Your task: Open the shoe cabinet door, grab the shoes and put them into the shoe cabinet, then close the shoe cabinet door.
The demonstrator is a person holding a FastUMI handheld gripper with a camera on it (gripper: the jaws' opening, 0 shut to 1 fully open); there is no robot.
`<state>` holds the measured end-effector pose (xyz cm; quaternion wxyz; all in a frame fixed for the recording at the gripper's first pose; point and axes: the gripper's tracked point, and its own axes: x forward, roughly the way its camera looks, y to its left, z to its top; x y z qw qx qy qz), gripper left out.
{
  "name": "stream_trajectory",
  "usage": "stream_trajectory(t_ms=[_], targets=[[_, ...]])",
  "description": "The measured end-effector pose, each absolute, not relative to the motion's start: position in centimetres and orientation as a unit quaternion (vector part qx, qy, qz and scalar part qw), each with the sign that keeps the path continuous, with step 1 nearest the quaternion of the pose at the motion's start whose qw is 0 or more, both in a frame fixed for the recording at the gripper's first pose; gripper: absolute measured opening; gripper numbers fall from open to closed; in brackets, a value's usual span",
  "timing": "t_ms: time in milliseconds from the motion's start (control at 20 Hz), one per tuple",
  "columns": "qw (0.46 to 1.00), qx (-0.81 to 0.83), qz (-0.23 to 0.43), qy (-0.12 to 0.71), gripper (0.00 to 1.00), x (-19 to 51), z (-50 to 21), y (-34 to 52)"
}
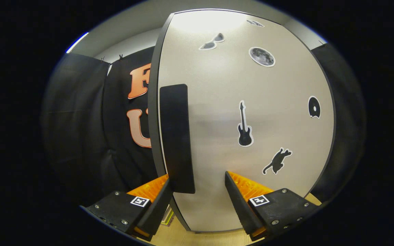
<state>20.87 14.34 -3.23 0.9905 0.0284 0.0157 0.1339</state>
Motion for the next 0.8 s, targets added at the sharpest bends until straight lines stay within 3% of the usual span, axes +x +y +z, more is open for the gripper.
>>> stream_trajectory(t_ms=[800], targets=[[0.996,0.015,0.089,0.010,0.94,3.6,-1.1,3.6]])
